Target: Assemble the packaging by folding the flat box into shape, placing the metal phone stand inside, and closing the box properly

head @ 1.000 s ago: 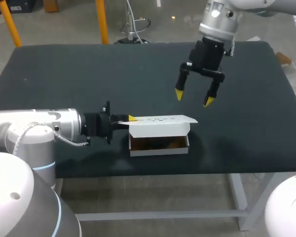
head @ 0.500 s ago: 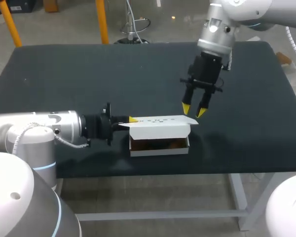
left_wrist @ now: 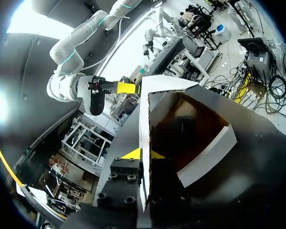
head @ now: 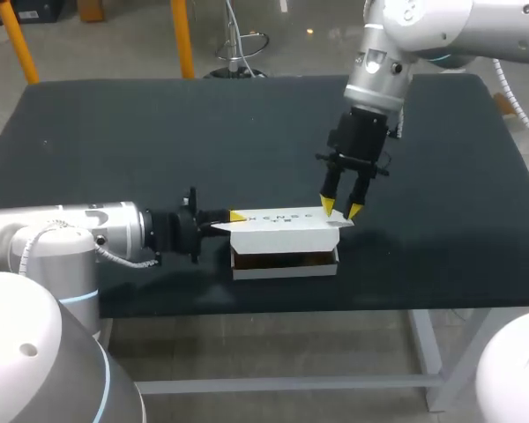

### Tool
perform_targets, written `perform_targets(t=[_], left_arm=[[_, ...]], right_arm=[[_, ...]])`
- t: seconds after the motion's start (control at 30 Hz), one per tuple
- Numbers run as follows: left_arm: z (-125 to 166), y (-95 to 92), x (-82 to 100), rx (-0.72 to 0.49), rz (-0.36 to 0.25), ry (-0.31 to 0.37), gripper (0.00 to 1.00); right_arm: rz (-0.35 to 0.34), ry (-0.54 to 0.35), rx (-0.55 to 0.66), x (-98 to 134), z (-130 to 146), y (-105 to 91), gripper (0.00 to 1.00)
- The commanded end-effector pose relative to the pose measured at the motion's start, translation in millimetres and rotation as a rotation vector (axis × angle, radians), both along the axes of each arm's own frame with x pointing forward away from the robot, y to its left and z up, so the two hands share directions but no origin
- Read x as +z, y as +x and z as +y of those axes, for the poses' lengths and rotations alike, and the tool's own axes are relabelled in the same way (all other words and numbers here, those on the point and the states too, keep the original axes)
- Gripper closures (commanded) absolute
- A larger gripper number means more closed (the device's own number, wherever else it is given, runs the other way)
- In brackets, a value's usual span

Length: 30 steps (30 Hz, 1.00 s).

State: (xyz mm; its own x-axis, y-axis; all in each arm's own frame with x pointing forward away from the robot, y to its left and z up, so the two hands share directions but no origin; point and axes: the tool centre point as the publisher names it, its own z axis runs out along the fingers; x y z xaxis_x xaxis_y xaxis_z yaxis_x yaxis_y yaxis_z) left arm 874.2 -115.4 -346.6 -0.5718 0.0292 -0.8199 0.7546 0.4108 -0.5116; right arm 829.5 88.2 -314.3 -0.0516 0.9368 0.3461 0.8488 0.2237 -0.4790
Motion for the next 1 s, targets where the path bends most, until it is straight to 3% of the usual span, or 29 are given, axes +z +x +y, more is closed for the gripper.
perform_targets(t=[0.03, 0.53, 1.0], left_arm=[[-0.5, -1.2, -4.6, -0.010, 0.001, -0.001, 1.00], [-0.8, -2.1, -7.6, -0.014, 0.001, -0.001, 1.00], [0.9, -10.0, -5.3, -0.007, -0.017, -0.001, 0.80]], right_arm=[[-0.008, -0.001, 0.010, -3.7, 1.6, -0.8, 0.57], [-0.079, -0.019, -0.010, -12.6, -3.1, -2.5, 0.60], [-0.105, -0.028, -0.023, -19.7, -2.7, -3.7, 0.62]])
